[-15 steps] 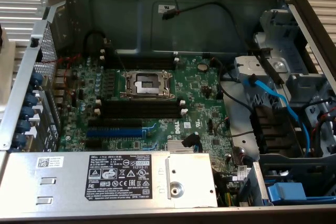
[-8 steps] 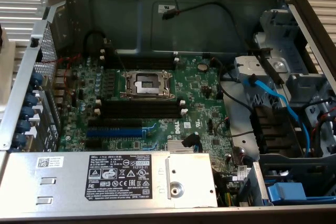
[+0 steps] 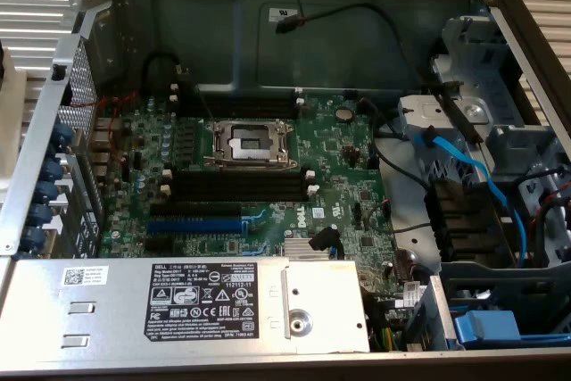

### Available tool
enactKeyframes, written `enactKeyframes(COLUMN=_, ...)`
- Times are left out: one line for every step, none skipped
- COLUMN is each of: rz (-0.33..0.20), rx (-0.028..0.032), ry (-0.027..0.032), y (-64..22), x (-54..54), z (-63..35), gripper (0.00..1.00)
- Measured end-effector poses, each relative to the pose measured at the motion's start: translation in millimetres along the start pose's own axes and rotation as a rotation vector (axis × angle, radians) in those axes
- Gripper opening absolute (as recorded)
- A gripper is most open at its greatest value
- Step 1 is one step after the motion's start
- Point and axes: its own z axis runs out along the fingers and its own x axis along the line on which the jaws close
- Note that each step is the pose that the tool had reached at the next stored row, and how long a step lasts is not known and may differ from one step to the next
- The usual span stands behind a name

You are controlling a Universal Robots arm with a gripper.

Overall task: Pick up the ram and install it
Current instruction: 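Pick up the ram and move it above insertion slot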

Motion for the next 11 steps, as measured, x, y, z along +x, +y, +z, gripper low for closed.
enactKeyframes(rz=0.0, rx=0.0008, ry=0.002, y=0.1, x=0.8, z=0.4, gripper=0.1)
enactKeyframes(rz=0.0, rx=0.004, ry=0.0043, y=0.3, x=1.8, z=0.7, gripper=0.1)
enactKeyframes(rz=0.0, rx=0.0101, ry=0.0066, y=0.4, x=3.0, z=1.2, gripper=0.1)
enactKeyframes(rz=0.001, rx=0.0175, ry=0.0091, y=0.7, x=4.2, z=1.4, gripper=0.1)
enactKeyframes(rz=0.001, rx=0.0262, ry=0.0113, y=0.8, x=5.4, z=1.6, gripper=0.1)
enactKeyframes(rz=0.001, rx=0.0356, ry=0.0138, y=1.1, x=6.6, z=1.9, gripper=0.1)
enactKeyframes(rz=0.001, rx=0.045, ry=0.0161, y=1.2, x=7.6, z=2.2, gripper=0.1)
enactKeyframes(rz=0.001, rx=0.0529, ry=0.0181, y=1.4, x=8.3, z=2.4, gripper=0.1)
enactKeyframes(rz=0.001, rx=0.0571, ry=0.0188, y=1.5, x=9.1, z=2.9, gripper=0.1)
enactKeyframes(rz=0.001, rx=0.058, ry=0.0191, y=1.7, x=10.3, z=3.6, gripper=0.1)
enactKeyframes(rz=0.0, rx=0.059, ry=0.0192, y=1.7, x=11.2, z=4.7, gripper=0.1)
